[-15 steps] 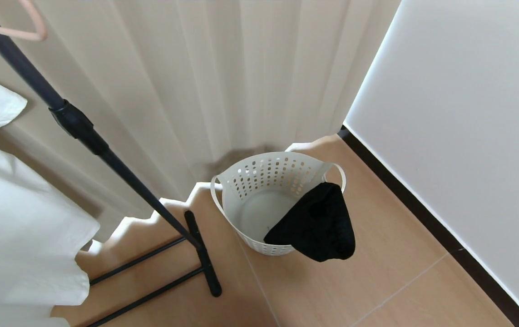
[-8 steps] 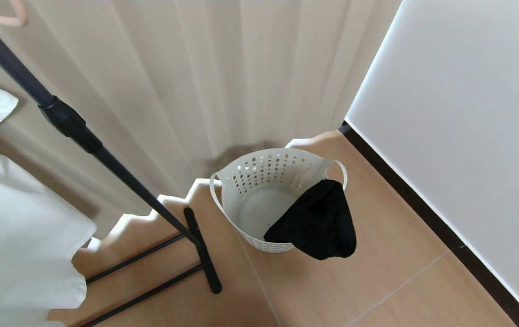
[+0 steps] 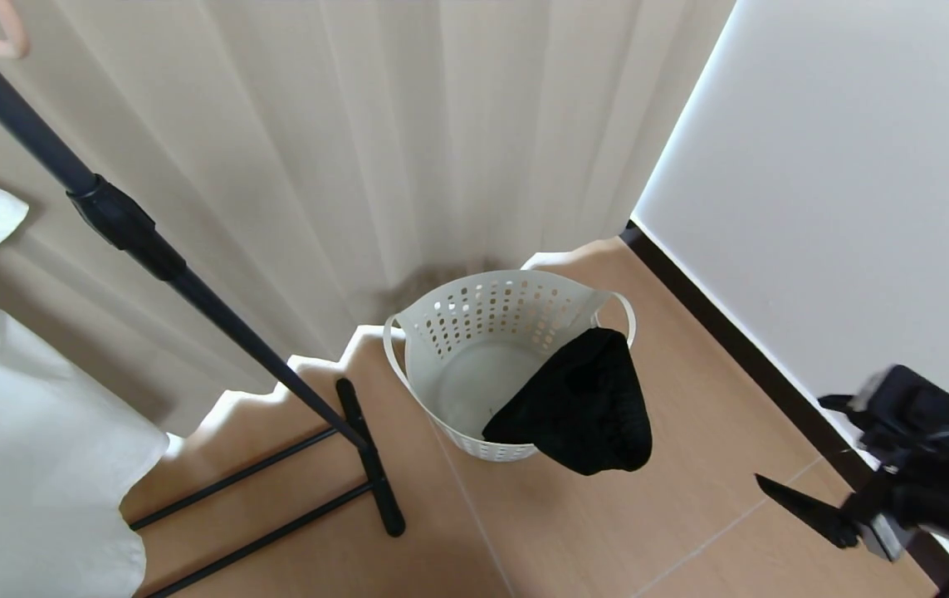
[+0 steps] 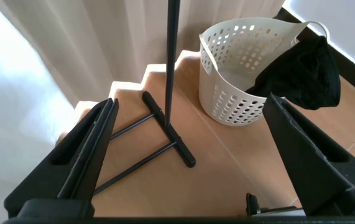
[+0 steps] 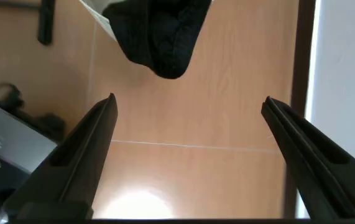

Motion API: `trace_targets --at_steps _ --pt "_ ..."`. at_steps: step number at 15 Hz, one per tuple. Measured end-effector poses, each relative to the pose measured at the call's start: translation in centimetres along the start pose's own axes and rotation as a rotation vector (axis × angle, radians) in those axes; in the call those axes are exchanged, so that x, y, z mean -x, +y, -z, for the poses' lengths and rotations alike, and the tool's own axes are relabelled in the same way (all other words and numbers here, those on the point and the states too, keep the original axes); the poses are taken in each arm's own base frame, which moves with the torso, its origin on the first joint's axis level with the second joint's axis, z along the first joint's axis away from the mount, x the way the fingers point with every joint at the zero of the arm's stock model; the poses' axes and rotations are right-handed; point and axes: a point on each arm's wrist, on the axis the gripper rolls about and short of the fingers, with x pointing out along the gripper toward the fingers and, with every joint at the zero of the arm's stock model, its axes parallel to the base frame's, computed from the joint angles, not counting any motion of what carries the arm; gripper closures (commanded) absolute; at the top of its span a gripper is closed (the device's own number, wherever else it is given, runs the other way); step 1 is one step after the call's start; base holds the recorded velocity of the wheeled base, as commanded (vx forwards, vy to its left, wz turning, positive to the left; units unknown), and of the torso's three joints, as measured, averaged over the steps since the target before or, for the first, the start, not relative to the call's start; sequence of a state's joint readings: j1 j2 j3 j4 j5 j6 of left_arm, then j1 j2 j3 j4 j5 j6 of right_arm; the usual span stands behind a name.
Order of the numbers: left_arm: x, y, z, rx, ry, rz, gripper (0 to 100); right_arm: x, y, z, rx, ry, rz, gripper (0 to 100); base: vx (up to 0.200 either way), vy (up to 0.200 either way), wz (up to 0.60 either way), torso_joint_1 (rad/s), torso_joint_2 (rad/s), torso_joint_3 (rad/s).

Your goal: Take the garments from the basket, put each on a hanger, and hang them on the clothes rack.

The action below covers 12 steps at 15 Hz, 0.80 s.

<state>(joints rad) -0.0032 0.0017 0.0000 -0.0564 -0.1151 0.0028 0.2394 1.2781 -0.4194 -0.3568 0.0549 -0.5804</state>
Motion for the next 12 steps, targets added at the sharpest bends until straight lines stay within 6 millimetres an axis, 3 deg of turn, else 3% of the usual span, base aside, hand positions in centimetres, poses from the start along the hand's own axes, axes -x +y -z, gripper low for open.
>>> trace_targets --at_steps 3,8,12 --pt "0.0 0.0 0.0 0.000 0.000 0.000 0 -7.2 -2.1 -3.0 0.247 0.069 0.008 0 0.000 0.000 0.00 0.000 0.00 0.000" --pt "0.0 0.0 0.0 0.000 0.000 -0.001 0 -18.2 -4.3 -5.6 0.367 0.146 0.140 0 0.000 0.000 0.00 0.000 0.00 0.000" --pt "0.0 0.0 0.0 0.000 0.000 0.000 0 -23.7 -4.1 -5.7 0.373 0.096 0.226 0 0.000 0.000 0.00 0.000 0.00 0.000"
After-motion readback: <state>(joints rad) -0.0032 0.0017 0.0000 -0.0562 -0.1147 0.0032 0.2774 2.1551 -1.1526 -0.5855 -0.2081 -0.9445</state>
